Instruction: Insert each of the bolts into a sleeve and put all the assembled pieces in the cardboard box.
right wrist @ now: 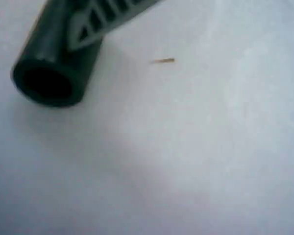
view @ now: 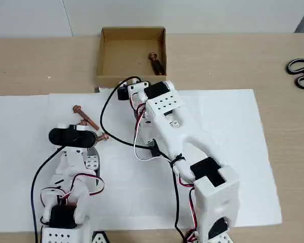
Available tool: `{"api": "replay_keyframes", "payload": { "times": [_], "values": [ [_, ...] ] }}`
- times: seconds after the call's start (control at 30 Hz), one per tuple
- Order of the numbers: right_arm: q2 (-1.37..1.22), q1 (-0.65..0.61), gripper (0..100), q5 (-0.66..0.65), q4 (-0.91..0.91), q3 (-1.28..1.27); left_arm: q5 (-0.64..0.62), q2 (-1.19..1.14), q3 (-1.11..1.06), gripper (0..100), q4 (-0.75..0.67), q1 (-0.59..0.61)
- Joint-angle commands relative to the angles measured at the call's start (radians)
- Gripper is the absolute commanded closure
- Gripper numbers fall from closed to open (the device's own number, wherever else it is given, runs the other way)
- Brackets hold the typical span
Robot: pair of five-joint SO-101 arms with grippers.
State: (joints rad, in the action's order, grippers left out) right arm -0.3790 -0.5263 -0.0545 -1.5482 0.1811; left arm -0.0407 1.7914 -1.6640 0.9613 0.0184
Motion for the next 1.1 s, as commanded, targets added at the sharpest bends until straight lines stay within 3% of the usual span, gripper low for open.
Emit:
{"api": "replay_keyframes", "payload": {
  "times": [0.0,1.07],
  "values": [
    [0.008,-0.018,86.6,-0.003,0.004,0.003,0.000,0.008,0.005,99,-0.018,0.003],
    [-0.113,-0.048,89.3,0.000,0.045,0.008,0.000,0.008,0.005,99,-0.018,0.003]
  ]
}}
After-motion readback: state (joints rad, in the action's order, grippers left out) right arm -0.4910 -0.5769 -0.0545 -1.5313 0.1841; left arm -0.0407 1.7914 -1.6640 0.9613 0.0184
